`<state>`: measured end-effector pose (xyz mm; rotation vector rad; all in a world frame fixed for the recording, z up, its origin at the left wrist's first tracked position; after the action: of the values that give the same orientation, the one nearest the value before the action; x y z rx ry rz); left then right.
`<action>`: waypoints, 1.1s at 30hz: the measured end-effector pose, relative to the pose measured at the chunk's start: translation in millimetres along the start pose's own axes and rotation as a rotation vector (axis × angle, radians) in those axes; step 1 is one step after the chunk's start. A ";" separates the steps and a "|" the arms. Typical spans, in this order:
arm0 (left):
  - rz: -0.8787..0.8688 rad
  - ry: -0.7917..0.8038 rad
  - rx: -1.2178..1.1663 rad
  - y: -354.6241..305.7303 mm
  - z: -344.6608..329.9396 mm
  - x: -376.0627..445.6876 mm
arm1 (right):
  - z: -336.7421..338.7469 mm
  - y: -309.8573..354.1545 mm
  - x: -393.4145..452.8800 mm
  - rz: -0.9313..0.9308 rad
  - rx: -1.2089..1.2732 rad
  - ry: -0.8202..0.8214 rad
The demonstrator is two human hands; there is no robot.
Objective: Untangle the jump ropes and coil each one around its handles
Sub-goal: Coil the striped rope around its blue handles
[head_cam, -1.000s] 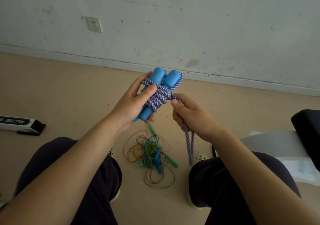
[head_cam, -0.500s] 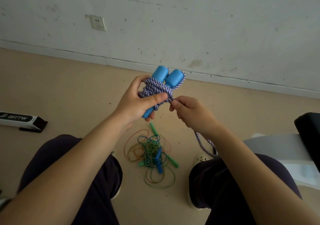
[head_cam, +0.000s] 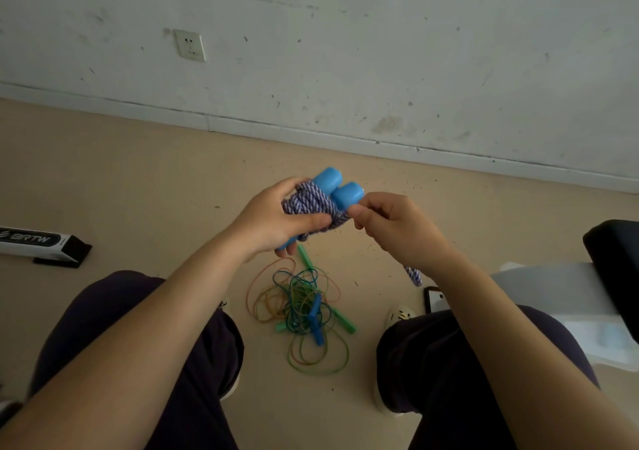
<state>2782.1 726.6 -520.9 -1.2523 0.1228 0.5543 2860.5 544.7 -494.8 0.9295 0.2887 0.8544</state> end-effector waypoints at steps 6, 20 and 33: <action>0.096 0.297 0.219 4.1 -11.1 -2.8 | -2.1 2.3 0.3 0.112 -0.122 0.003; -0.002 0.180 0.465 2.7 -20.6 -10.7 | -25.3 3.9 10.5 0.168 -0.106 -0.011; -0.049 0.086 0.271 -1.4 -6.3 -3.3 | 16.3 -9.1 10.9 -0.048 0.187 -0.159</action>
<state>2781.2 719.4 -520.5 -1.0117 0.2312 0.4264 2881.4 540.6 -491.1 1.1537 0.2551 0.7129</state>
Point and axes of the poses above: each hand's wrist, its own x-axis towards the middle knuckle, its own z-axis out of the back of the hand, y = z × x, the point moved 3 cm from there along x, towards the middle knuckle, and after that the axes turned 12 degrees about z, right-handed, at the moved point
